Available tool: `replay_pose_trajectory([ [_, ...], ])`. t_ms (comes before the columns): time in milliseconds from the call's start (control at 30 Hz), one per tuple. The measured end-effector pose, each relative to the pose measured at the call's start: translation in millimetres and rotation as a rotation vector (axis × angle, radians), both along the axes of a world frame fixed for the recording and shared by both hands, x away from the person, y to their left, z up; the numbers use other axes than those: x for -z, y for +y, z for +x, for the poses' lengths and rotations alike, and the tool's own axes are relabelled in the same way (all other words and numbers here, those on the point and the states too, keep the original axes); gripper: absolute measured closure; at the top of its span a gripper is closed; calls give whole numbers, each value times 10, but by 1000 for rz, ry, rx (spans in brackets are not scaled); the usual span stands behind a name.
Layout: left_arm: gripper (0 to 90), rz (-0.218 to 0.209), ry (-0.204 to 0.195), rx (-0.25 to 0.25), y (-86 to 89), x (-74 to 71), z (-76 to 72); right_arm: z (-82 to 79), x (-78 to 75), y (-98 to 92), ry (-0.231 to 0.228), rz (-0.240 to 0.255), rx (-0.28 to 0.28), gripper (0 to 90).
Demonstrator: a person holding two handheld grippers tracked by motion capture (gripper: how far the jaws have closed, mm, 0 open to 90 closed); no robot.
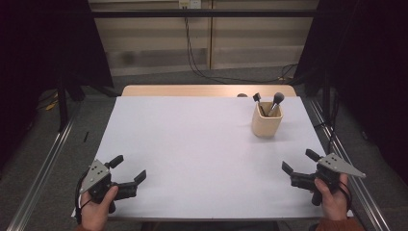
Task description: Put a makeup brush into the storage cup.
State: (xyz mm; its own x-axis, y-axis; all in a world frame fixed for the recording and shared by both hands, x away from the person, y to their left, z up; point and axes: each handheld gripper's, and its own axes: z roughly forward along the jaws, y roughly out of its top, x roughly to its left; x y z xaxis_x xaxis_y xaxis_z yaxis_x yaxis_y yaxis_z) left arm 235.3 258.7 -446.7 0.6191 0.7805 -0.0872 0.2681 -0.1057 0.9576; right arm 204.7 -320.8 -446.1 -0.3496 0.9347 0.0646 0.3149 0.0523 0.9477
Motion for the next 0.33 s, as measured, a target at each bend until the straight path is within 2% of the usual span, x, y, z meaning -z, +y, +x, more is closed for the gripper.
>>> replay_pose_trajectory([
  [133,23,9,3,14,-24,2,-15,-39,12,-27,-2,18,7,0],
  [200,23,13,-1,14,-19,-2,-14,-36,28,-31,5,3,6,5],
  [267,23,1,5,7,-17,6,-12,-26,24,-26,4,7,2,2],
  [333,23,8,2,7,-8,3,-6,-20,24,-23,3,10,3,2],
])
